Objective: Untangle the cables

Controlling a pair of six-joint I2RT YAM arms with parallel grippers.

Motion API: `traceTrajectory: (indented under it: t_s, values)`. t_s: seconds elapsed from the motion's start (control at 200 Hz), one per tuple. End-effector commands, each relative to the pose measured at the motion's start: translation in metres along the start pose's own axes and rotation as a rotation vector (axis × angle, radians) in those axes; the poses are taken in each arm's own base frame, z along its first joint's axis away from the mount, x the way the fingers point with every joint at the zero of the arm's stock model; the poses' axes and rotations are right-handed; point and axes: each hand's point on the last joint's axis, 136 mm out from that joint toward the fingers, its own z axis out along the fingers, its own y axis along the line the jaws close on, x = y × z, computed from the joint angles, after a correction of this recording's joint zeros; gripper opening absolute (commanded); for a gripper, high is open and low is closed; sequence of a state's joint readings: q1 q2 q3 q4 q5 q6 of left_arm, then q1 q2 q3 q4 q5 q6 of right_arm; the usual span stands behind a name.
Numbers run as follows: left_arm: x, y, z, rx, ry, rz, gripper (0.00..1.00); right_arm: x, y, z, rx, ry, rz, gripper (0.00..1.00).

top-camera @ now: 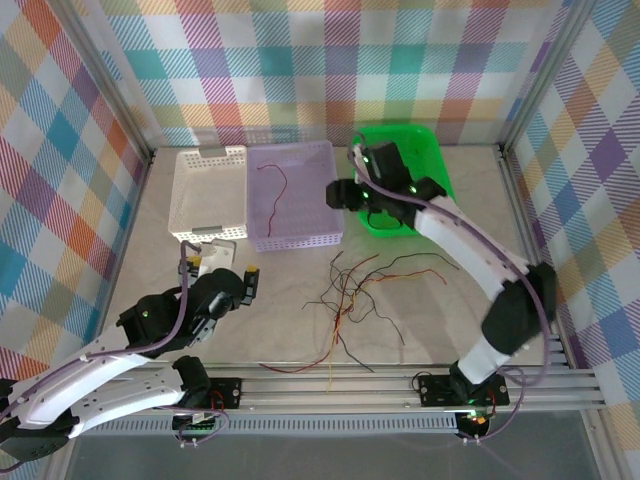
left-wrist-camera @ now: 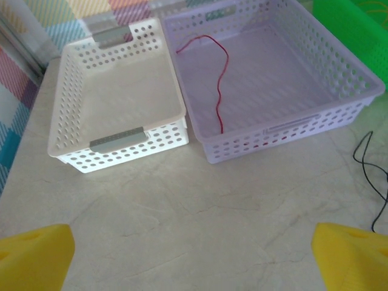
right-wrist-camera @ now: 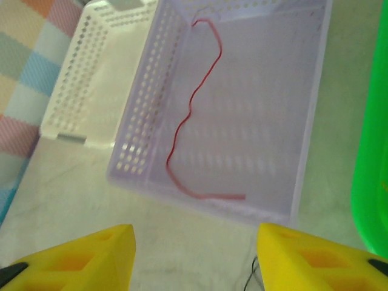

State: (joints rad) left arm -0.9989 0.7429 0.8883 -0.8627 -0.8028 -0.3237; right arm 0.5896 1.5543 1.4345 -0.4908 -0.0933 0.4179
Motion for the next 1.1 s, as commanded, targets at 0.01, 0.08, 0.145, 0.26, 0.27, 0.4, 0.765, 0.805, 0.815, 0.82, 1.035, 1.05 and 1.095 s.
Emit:
traceTrajectory:
  t_s: [0.01, 0.08, 0.145, 0.26, 0.27, 0.4, 0.765, 0.805, 0.815, 0.82, 1.035, 1.05, 1.095]
  values:
    - [-0.005, -0.01, -0.001, 0.045, 0.032, -0.005, 1.0, 0.06, -0.007, -0.001, -0.065, 0.086, 0.056, 0.55]
    - [-0.008, -0.012, -0.003, 0.06, 0.037, -0.032, 1.0, 0.097, -0.011, -0.007, -0.086, 0.129, 0.073, 0.56]
    - [-0.007, -0.015, -0.005, 0.083, 0.045, -0.06, 1.0, 0.128, -0.017, -0.009, -0.082, 0.17, 0.089, 0.56]
    - [-0.001, -0.021, -0.003, 0.094, 0.092, -0.084, 1.0, 0.171, -0.024, -0.009, -0.083, 0.236, 0.121, 0.57]
    - [0.0, -0.021, -0.003, 0.092, 0.097, -0.085, 1.0, 0.173, -0.025, -0.009, -0.079, 0.236, 0.122, 0.57]
    - [0.012, -0.025, 0.002, 0.082, 0.154, -0.102, 0.99, 0.198, -0.032, -0.004, -0.063, 0.259, 0.137, 0.58]
    - [0.039, -0.03, 0.009, 0.065, 0.225, -0.143, 0.98, 0.233, -0.039, 0.041, -0.034, 0.365, 0.171, 0.53]
    - [0.041, -0.031, 0.01, 0.065, 0.23, -0.143, 0.98, 0.233, -0.038, 0.044, -0.031, 0.371, 0.168, 0.53]
    - [0.041, -0.031, 0.01, 0.066, 0.232, -0.146, 0.98, 0.233, -0.039, 0.045, -0.029, 0.371, 0.169, 0.52]
    - [0.041, -0.031, 0.01, 0.066, 0.233, -0.146, 0.97, 0.233, -0.038, 0.045, -0.03, 0.372, 0.168, 0.52]
    - [0.049, -0.049, 0.016, 0.099, 0.252, -0.165, 0.97, 0.221, -0.029, 0.061, -0.05, 0.371, 0.177, 0.22]
    - [0.049, -0.05, 0.016, 0.101, 0.252, -0.166, 0.96, 0.219, -0.027, 0.061, -0.055, 0.367, 0.177, 0.19]
    - [0.05, -0.056, 0.018, 0.105, 0.254, -0.167, 0.96, 0.211, -0.022, 0.061, -0.072, 0.348, 0.18, 0.09]
